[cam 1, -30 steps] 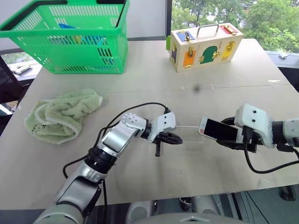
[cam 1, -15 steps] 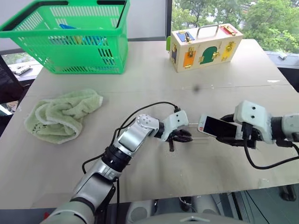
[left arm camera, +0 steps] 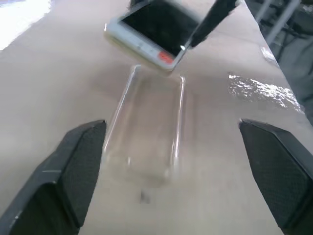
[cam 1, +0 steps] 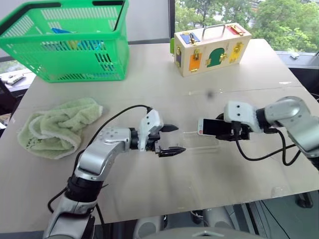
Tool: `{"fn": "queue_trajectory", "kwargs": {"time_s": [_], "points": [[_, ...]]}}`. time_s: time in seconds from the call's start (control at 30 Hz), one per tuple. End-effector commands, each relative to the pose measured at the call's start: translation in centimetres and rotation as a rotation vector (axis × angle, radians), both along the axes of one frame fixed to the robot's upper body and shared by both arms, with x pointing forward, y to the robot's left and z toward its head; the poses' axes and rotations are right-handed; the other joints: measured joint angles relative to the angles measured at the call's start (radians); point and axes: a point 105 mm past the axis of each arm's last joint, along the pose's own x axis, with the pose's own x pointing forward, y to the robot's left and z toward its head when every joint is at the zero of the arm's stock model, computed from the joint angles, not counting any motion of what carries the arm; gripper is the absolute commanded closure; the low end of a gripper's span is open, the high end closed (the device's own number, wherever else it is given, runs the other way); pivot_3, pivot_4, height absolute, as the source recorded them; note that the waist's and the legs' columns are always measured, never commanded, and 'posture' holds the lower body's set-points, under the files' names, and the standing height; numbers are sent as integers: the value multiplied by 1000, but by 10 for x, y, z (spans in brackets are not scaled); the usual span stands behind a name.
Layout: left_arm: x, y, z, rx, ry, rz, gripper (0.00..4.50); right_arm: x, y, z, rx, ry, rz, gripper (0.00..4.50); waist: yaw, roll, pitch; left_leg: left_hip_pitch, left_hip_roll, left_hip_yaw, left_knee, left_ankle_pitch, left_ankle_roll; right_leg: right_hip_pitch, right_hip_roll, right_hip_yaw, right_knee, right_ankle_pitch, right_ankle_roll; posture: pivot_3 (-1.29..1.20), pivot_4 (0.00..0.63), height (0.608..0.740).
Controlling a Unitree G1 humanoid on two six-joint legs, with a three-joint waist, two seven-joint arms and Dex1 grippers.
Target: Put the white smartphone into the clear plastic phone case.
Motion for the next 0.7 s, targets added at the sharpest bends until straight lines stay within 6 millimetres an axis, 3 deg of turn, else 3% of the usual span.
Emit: {"fn": "queue_trajectory", "kwargs": {"time_s": [0.03, 0.3, 0.7], "points": [[-6, 9, 17, -68, -97, 7, 0, 5, 10, -1, -40, -27, 65, 1625, 5, 0, 0, 0, 0, 0, 0, 0, 0, 0, 0, 0, 0, 0, 0, 0, 150, 740], [-33, 32, 26, -103, -85, -30, 0, 6, 21, -16, -83, 13, 117, 1625, 20, 0, 0, 0, 0, 0, 0, 0, 0, -1, -5, 0, 0, 1, -1, 0, 150, 740], [-33, 42, 15, -84, -74, 20, 0, -2, 19, -28, -160, 76, 125, 1626, 24, 0, 0, 0, 0, 0, 0, 0, 0, 0, -4, -4, 0, 1, -2, 0, 150, 740]]}}
